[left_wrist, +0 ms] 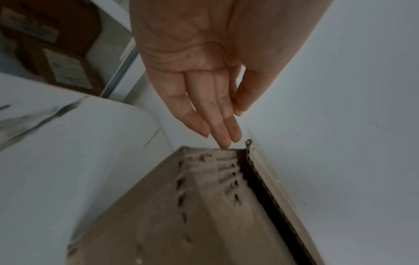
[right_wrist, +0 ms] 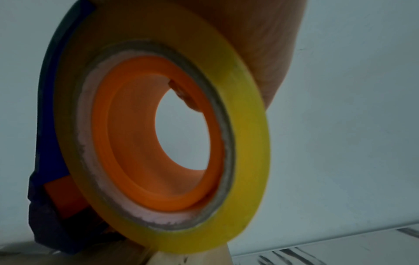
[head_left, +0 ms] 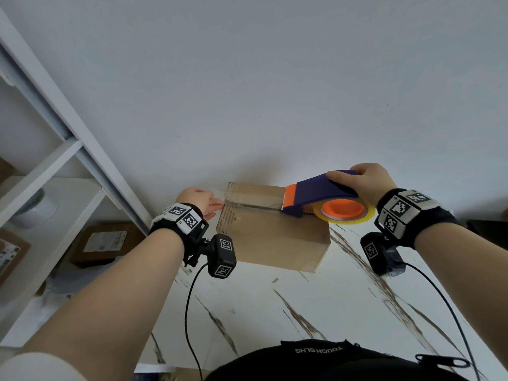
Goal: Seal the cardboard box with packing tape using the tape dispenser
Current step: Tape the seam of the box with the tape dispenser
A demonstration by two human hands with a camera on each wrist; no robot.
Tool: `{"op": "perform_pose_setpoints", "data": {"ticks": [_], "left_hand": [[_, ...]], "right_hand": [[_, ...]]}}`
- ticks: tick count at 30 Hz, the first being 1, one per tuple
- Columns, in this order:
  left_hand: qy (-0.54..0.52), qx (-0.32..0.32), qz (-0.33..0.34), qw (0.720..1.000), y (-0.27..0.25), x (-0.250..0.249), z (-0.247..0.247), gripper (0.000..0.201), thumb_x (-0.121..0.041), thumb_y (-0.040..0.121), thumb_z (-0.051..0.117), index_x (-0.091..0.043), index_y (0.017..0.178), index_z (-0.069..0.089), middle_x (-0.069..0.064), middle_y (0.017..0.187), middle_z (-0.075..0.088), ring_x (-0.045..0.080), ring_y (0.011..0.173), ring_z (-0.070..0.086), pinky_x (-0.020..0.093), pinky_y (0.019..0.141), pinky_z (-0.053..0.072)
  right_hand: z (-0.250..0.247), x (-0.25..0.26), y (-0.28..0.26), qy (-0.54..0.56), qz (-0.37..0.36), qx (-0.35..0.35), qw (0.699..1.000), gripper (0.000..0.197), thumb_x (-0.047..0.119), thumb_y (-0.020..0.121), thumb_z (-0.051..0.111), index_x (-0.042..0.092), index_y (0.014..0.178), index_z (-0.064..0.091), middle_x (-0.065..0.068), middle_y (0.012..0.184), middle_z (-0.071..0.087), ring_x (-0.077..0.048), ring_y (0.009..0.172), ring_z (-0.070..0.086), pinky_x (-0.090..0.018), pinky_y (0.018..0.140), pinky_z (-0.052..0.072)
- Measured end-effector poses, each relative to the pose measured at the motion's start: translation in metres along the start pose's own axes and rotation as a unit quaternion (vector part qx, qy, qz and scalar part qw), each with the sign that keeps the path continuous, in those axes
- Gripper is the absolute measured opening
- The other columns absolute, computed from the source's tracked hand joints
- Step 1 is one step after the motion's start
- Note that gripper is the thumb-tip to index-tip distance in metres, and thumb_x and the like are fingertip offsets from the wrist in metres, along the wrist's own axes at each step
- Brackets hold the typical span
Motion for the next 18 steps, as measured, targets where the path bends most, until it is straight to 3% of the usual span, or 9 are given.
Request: {"op": "perform_pose_setpoints", "data": {"ticks": [2, 4, 8, 18], "left_hand": [[0.022, -0.008, 0.01, 1.0, -0.001, -0.004, -0.004, 0.007, -0.008, 0.094, 0.041, -0.009, 0.101, 0.045, 0.012, 0.084, 0.066, 0.021, 0.078, 0.066, 0.029, 0.072, 0.05], [0.039, -0.014, 0.016, 0.999, 0.0, -0.002, -0.009, 0.016, -0.01, 0.093, 0.048, -0.014, 0.078, 0.043, 0.007, 0.077, 0.066, 0.014, 0.072, 0.065, 0.029, 0.075, 0.051], [0.08, -0.002, 0.031, 0.996, 0.006, 0.001, -0.014, 0.009, -0.014, 0.09, 0.057, -0.011, 0.081, 0.055, 0.004, 0.076, 0.068, 0.012, 0.072, 0.067, 0.027, 0.072, 0.052], [0.145, 0.028, 0.05, 0.988, 0.017, 0.018, -0.017, 0.008, -0.018, 0.09, 0.058, -0.016, 0.082, 0.057, 0.004, 0.084, 0.071, 0.016, 0.079, 0.07, 0.031, 0.075, 0.054]], "right_hand": [[0.0, 0.001, -0.001, -0.006, 0.002, -0.003, 1.0, 0.049, 0.041, 0.079, 0.069, 0.012, 0.052, 0.041, -0.006, 0.053, 0.04, -0.021, 0.052, 0.04, -0.029, 0.052, 0.03], [-0.002, 0.001, -0.002, -0.008, 0.004, -0.008, 1.0, 0.05, 0.04, 0.079, 0.069, 0.012, 0.051, 0.04, -0.006, 0.053, 0.039, -0.021, 0.051, 0.039, -0.029, 0.051, 0.029], [-0.001, 0.002, -0.005, -0.021, 0.008, -0.01, 1.0, 0.049, 0.04, 0.08, 0.069, 0.012, 0.052, 0.04, -0.005, 0.054, 0.039, -0.02, 0.052, 0.04, -0.029, 0.051, 0.03], [-0.002, 0.008, -0.01, -0.056, 0.025, -0.03, 0.998, 0.052, 0.041, 0.079, 0.069, 0.013, 0.051, 0.036, -0.004, 0.053, 0.035, -0.02, 0.052, 0.036, -0.03, 0.05, 0.027]]}}
Point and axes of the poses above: each hand's wrist, its own y-axis towards the middle knuckle, its own z-axis out of the palm, x = y × z, the point moved 9 cm from there along y, towards the middle knuckle
